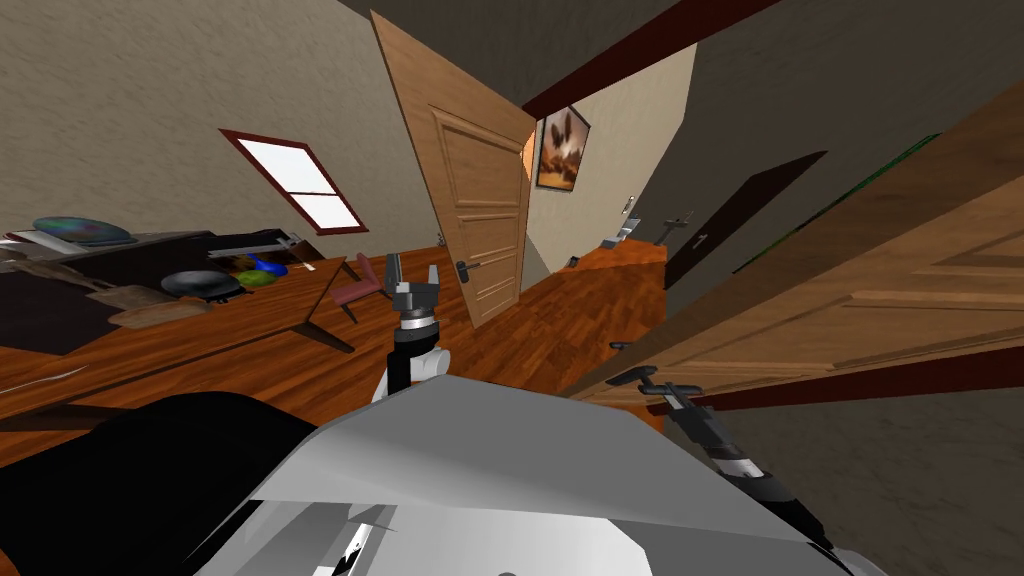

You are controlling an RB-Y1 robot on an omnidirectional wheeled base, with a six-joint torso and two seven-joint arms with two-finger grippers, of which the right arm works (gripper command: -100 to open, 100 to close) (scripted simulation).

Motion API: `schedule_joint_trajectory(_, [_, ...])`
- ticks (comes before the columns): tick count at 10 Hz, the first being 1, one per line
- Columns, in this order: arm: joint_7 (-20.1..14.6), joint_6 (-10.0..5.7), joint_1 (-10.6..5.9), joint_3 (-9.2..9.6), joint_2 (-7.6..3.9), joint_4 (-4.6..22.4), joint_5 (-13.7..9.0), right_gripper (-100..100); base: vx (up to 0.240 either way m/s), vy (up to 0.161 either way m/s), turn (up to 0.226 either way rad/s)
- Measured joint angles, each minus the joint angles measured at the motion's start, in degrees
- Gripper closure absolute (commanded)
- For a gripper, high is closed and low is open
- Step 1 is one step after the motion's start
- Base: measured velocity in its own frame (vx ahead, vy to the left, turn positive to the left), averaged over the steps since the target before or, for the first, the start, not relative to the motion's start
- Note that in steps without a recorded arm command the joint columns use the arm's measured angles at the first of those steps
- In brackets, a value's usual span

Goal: Pull the door open

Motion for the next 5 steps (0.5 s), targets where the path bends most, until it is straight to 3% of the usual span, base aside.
schedule_joint_trajectory(2, [-0.1,-1.76,0.95,1.06,-0.36,-0.9,1.1,100,-0.154,-0.115,-0.033])
schedule_joint_trajectory(5, [-0.2,-4.8,0.85,2.33,-0.93,0.3,2.5,100,-0.12,-0.078,-0.021])
